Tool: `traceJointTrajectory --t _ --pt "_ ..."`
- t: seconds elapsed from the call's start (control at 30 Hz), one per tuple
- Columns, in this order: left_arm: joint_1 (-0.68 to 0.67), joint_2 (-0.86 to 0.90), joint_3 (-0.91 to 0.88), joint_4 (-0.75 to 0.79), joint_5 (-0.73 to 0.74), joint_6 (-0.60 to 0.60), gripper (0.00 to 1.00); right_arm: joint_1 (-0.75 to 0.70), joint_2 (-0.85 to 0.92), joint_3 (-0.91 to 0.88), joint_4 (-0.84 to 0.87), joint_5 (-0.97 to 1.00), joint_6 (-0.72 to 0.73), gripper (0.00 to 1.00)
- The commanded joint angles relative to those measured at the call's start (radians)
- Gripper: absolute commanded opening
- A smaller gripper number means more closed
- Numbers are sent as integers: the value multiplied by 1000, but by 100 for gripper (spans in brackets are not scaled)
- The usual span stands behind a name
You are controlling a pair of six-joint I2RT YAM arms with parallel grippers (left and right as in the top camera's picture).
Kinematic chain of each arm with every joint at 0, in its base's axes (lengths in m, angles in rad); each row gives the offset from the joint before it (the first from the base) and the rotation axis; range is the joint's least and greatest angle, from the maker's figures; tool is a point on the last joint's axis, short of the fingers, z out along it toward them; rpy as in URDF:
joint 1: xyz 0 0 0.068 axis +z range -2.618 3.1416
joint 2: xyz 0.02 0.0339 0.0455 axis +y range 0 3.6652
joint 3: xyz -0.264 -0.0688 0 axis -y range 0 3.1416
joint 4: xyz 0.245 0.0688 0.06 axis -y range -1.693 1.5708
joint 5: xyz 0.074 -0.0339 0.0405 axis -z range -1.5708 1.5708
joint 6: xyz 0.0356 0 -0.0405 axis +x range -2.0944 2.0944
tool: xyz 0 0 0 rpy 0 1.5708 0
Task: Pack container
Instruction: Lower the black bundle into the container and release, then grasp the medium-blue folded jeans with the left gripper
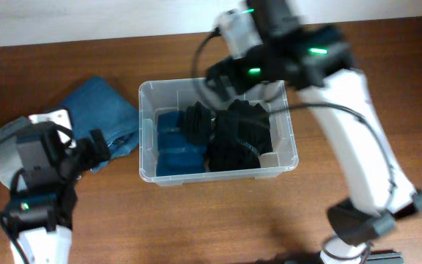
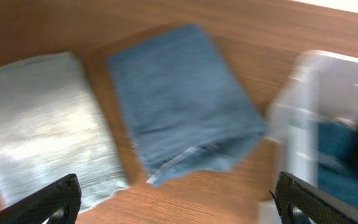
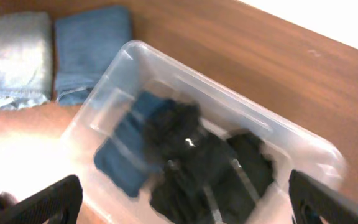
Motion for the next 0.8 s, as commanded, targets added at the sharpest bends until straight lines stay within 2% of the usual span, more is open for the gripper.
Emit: traceJointTrajectory --t 0.0,0.13,0.17,0.33,0.53,0.77 --pt "165 175 114 5 96 -5 99 -114 -22 -3 -91 21 -9 99" --pt "285 410 285 -21 204 -5 99 -217 -21 -18 -183 20 -10 99" --pt "304 518 355 -24 254 3 99 -252 -21 -28 -192 20 -7 98" --pt "306 764 462 -24 305 39 99 -293 -21 -28 -197 21 -8 99" --pt "304 956 465 -5 389 40 99 -293 -19 -28 -197 22 -10 98" --pt "290 1070 465 36 425 40 99 -293 -19 -28 -197 25 -10 99"
